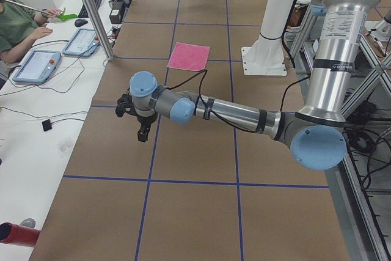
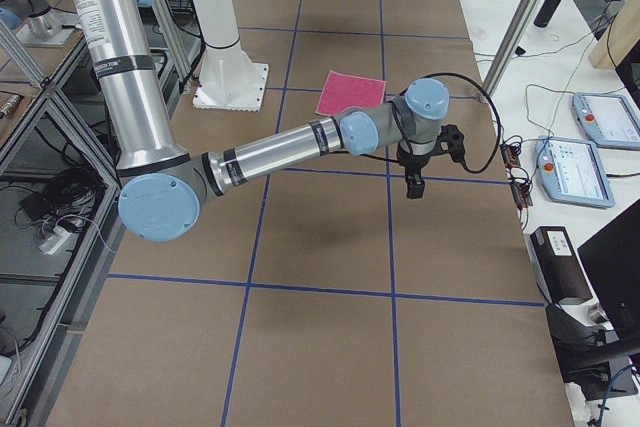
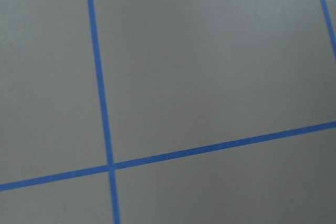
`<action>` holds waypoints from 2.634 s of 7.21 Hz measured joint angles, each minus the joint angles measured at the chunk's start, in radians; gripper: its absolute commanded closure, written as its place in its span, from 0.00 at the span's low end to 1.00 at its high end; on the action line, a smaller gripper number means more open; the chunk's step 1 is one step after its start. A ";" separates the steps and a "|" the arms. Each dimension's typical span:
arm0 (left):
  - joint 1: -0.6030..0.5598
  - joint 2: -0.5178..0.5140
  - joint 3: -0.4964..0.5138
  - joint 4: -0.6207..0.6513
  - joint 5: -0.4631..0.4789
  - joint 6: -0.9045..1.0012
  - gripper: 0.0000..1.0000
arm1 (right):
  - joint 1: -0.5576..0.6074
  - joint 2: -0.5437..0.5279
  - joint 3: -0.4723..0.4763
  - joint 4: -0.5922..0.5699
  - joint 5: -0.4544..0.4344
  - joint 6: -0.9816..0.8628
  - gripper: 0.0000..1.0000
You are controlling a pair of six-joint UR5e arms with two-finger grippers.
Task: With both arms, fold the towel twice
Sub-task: 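Move the left gripper to the pink towel's corner while the right arm approaches, then grasp the towel corner with the left gripper while the right gripper reaches the adjacent corner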
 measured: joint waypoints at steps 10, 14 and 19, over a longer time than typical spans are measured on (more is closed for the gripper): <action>0.747 -0.377 0.025 -0.219 0.355 -1.180 0.00 | -0.243 0.026 0.058 0.221 0.043 0.515 0.00; 0.837 -0.394 0.065 -0.223 0.422 -1.202 0.01 | -0.305 0.087 0.060 0.224 0.029 0.609 0.00; 0.852 -0.412 0.092 -0.224 0.432 -1.204 0.30 | -0.313 0.097 0.061 0.223 0.029 0.621 0.00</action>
